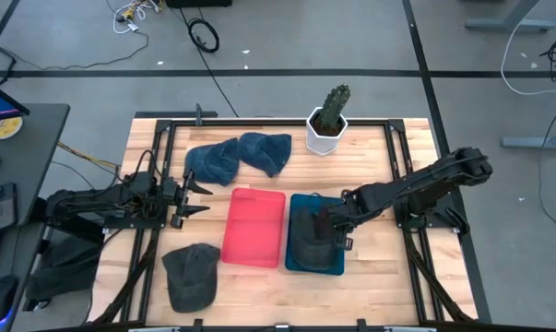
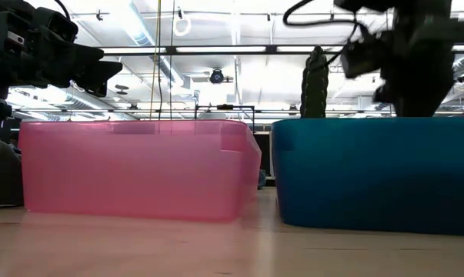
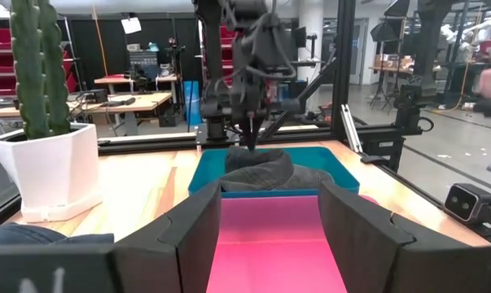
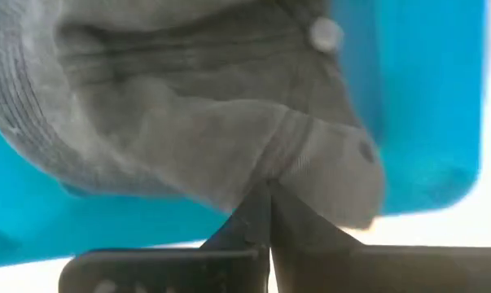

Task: Pick & Place hat
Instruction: Put the right black cap into the blue bin, then put the black cap into the blue bin

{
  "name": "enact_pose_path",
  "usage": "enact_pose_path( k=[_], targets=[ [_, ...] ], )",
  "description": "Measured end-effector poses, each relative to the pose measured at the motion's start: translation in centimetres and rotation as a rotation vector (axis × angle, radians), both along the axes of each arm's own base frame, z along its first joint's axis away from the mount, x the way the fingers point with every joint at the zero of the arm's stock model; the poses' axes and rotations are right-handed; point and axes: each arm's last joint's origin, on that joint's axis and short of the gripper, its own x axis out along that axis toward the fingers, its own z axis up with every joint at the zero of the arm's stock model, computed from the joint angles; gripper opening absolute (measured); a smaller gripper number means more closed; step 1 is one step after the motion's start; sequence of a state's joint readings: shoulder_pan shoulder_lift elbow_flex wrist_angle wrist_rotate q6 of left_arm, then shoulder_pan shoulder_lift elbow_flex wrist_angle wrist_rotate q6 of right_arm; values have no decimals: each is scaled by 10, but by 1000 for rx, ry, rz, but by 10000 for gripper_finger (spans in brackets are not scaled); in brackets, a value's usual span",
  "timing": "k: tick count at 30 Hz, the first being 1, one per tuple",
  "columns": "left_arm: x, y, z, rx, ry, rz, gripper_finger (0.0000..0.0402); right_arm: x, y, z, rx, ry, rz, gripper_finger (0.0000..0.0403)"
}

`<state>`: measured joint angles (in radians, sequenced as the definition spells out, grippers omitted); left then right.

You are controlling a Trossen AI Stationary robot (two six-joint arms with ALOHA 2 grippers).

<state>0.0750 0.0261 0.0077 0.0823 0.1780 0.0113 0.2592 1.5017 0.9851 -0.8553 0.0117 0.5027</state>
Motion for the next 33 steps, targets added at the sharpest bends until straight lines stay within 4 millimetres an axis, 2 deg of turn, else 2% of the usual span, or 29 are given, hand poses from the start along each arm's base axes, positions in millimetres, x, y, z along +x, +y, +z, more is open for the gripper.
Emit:
enact_pose_path(
  k=[3,6,12,20,30,33],
  targets=[
    [0,0,0,0,-1,0,211,4,-3,-20,70,-100,12,0],
    [0,0,0,0,-1,0,211,1,-9,-33,102,-103,-22,0],
    [0,0,0,0,-1,0,211,-9,-14,-39,84,1,-50,0],
    [0,0,0,0,-1,0,211,3,-12,-23,89,-60,-11,0],
    [0,0,0,0,-1,0,211,24,-9,15,57,-184,86,8],
    [0,0,0,0,-1,0,211,33,-8,25,49,-276,146,8]
  ],
)
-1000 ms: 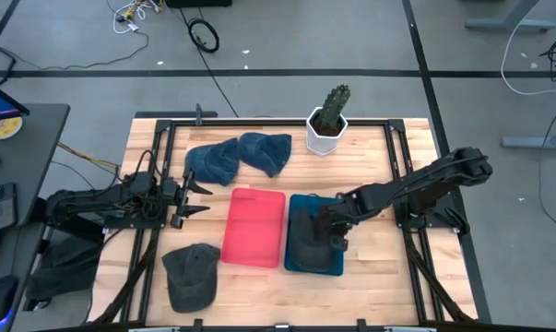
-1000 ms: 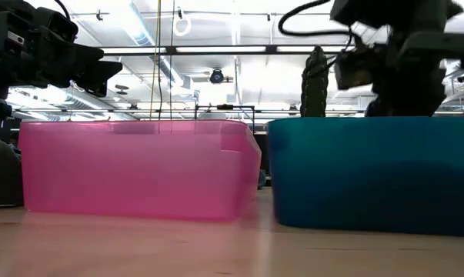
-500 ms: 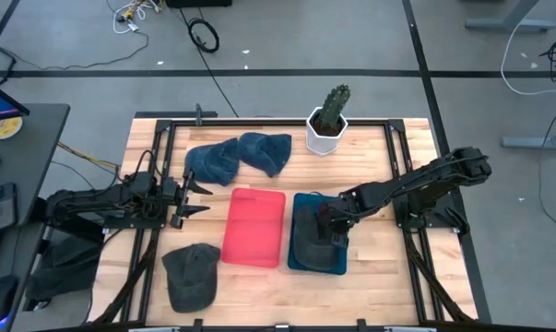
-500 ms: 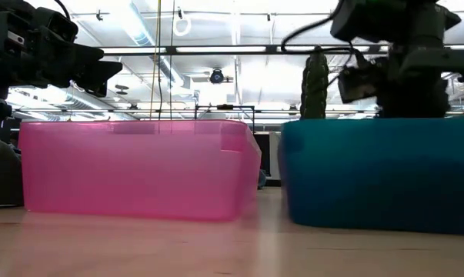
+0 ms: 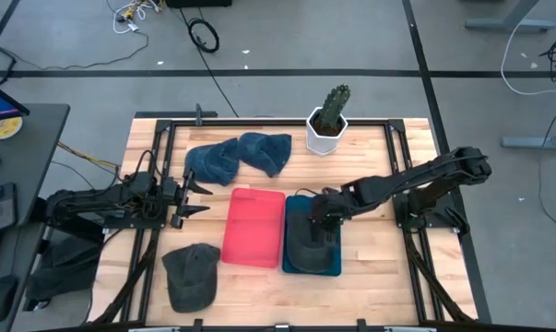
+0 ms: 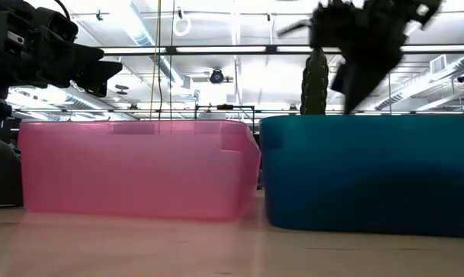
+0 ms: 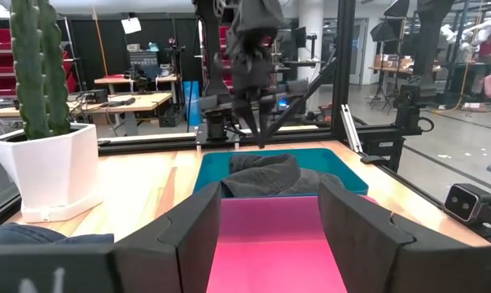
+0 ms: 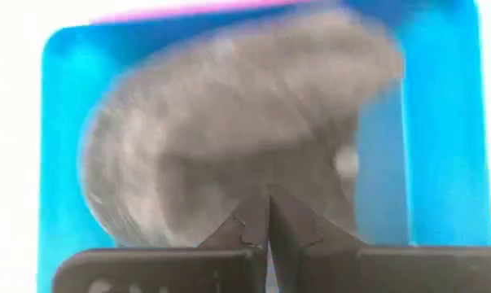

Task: Pick & Place hat
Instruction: Put the black cap into the blue bin

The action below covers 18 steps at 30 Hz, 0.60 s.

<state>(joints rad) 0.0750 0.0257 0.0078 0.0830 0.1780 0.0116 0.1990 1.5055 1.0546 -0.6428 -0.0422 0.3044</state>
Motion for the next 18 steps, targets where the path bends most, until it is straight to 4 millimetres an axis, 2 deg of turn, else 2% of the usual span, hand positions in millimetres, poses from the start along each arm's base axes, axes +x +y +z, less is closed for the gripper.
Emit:
enact_pose_path(
  k=[8,13,18],
  targets=[
    [0,0,0,0,1,0,211,23,4,20,15,-301,58,12],
    [0,0,0,0,0,0,211,29,4,26,16,-390,70,13],
    [0,0,0,0,0,0,211,28,2,29,-63,-419,119,13]
  ],
)
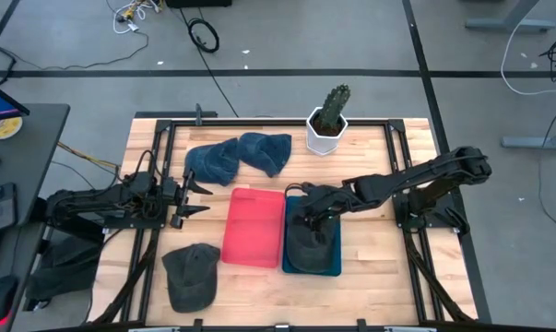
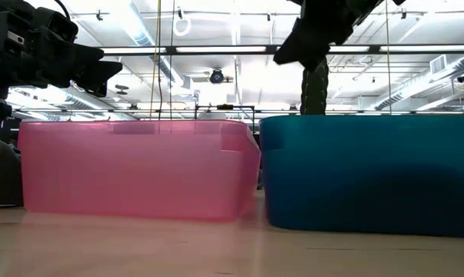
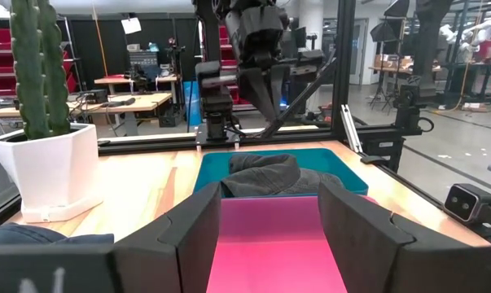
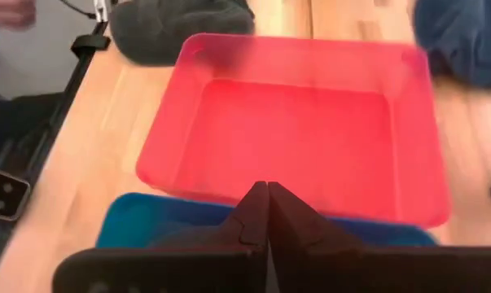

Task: Pick & Place hat
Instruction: Put the black cap into the blue bin

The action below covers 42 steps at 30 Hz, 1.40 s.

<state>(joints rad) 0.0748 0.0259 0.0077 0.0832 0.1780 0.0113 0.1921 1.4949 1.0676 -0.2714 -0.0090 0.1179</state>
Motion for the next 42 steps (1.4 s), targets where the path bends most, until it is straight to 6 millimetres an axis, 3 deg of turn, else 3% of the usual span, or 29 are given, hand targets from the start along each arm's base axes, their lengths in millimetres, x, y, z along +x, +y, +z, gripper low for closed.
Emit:
enact_pose_path(
  k=[5,9,17,25,42],
  targets=[
    [0,0,0,0,1,0,211,-9,-3,18,-18,-126,109,13],
    [0,0,0,0,0,0,211,-30,-15,21,3,-241,128,13],
    [0,0,1,-31,-9,-2,211,-91,-43,-1,83,-486,48,13],
    [0,0,3,-24,-24,13,211,-148,-48,-23,139,-718,124,13],
    [0,5,2,-35,-23,181,211,-209,-50,-52,78,-974,150,13]
  ],
)
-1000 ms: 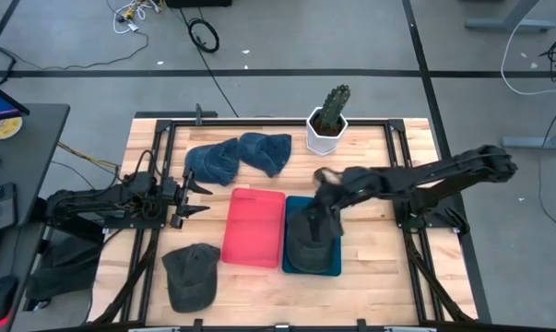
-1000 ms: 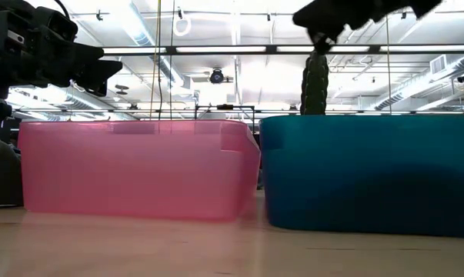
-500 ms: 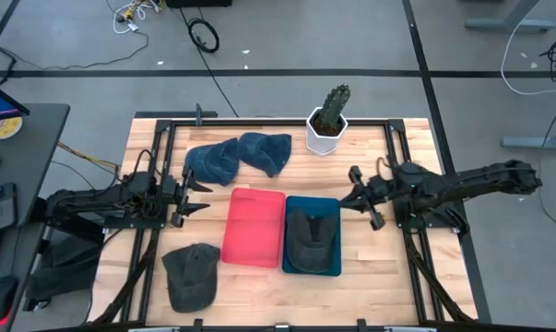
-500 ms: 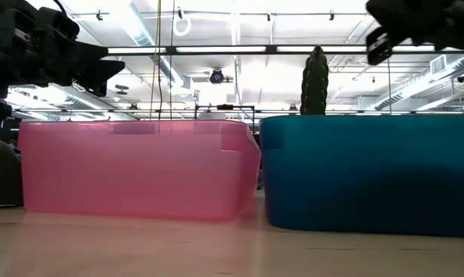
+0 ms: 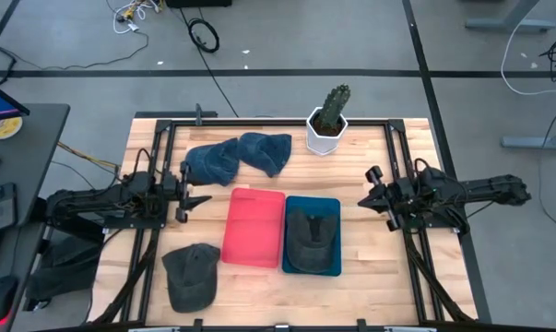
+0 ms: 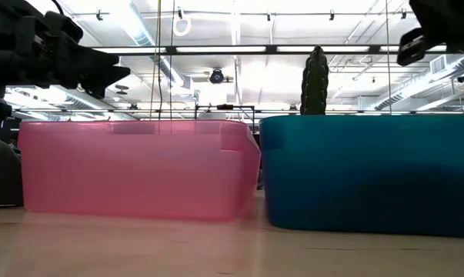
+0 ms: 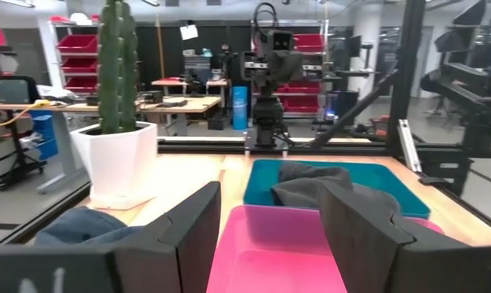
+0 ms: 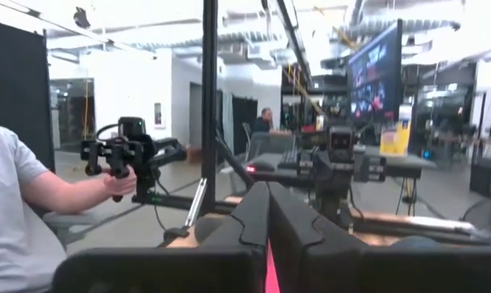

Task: Pick & Place hat
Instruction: Put the black cap into the blue bin

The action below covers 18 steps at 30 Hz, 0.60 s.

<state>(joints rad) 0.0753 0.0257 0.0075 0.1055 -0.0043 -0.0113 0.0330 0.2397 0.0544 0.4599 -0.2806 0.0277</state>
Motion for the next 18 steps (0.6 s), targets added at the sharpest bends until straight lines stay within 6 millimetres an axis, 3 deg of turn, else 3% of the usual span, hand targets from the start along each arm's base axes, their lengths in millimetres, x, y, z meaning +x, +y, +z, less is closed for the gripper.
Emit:
enact_pose_path(
  k=[8,18],
  targets=[
    [0,1,0,-5,1,48,211,-5,-1,-12,-7,17,-44,13],
    [-1,5,0,-109,-18,170,211,-2,-3,-30,-30,202,-122,13]
  ],
)
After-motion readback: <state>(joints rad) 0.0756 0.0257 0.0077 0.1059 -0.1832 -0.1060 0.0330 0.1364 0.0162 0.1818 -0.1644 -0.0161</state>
